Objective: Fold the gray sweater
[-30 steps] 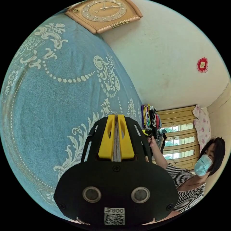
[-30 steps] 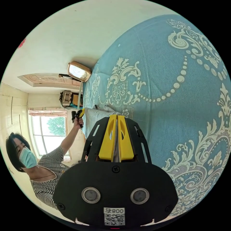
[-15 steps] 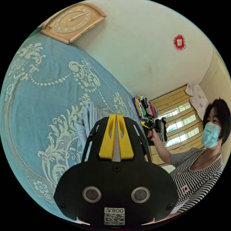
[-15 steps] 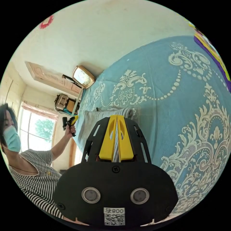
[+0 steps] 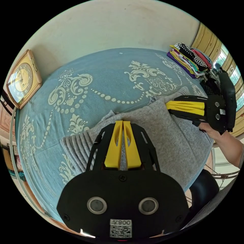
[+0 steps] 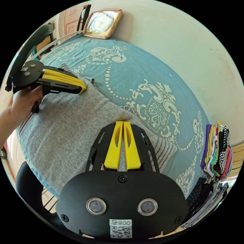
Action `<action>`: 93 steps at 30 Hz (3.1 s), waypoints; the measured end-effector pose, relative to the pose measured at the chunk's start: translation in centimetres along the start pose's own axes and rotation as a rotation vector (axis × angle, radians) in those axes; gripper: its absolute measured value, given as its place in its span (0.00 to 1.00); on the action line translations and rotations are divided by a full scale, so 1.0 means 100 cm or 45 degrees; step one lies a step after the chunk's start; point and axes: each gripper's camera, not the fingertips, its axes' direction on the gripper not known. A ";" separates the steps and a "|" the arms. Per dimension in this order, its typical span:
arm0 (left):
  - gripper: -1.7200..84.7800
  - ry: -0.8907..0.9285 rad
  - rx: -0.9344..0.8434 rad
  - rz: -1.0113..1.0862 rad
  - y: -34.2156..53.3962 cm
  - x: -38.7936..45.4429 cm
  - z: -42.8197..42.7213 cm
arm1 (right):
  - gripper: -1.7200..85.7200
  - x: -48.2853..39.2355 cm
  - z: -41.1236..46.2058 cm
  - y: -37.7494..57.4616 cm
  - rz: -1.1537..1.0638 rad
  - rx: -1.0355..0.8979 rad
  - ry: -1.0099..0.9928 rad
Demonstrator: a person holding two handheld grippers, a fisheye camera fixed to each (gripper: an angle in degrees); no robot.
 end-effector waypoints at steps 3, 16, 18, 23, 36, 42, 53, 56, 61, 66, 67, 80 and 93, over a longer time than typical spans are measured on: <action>0.02 0.015 0.014 -0.019 0.004 0.009 -0.001 | 0.02 0.013 0.001 0.003 0.084 -0.004 -0.133; 0.02 -0.030 -0.015 0.086 -0.005 0.072 0.031 | 0.02 0.019 0.038 -0.003 0.228 0.004 -0.417; 0.02 -0.011 -0.007 0.067 -0.001 0.071 0.029 | 0.02 0.026 0.038 -0.002 0.248 0.014 -0.454; 0.02 -0.068 0.120 0.054 0.045 0.077 -0.006 | 0.02 0.052 -0.010 0.049 0.320 0.202 -0.411; 0.02 -0.138 0.077 -0.095 0.115 0.030 -0.042 | 0.02 0.099 -0.010 0.113 0.425 0.125 -0.463; 0.02 -0.075 -0.003 -0.243 0.177 -0.011 -0.019 | 0.02 0.064 0.033 0.158 0.386 -0.068 -0.458; 0.03 0.121 -0.012 -0.509 0.267 -0.084 -0.056 | 0.02 0.034 0.032 0.178 0.318 -0.199 -0.498; 0.04 0.218 0.063 -0.602 0.288 -0.111 -0.067 | 0.02 0.040 0.041 0.178 0.361 -0.200 -0.553; 0.11 0.317 0.142 -0.768 0.333 -0.149 -0.081 | 0.05 0.038 0.002 0.152 0.350 -0.058 -0.551; 0.14 0.617 0.062 -0.904 0.363 -0.171 -0.036 | 0.13 -0.020 -0.001 0.062 0.174 0.010 -0.755; 0.14 0.650 0.055 -0.913 0.365 -0.172 -0.029 | 0.13 -0.030 0.000 0.050 0.153 0.011 -0.757; 0.13 0.748 0.134 -0.958 0.383 -0.198 -0.005 | 0.18 -0.210 0.080 -0.123 -0.072 -0.324 -0.604; 0.11 0.645 0.159 -0.858 0.382 -0.168 0.006 | 0.10 -0.253 0.095 -0.137 -0.121 -0.338 -0.164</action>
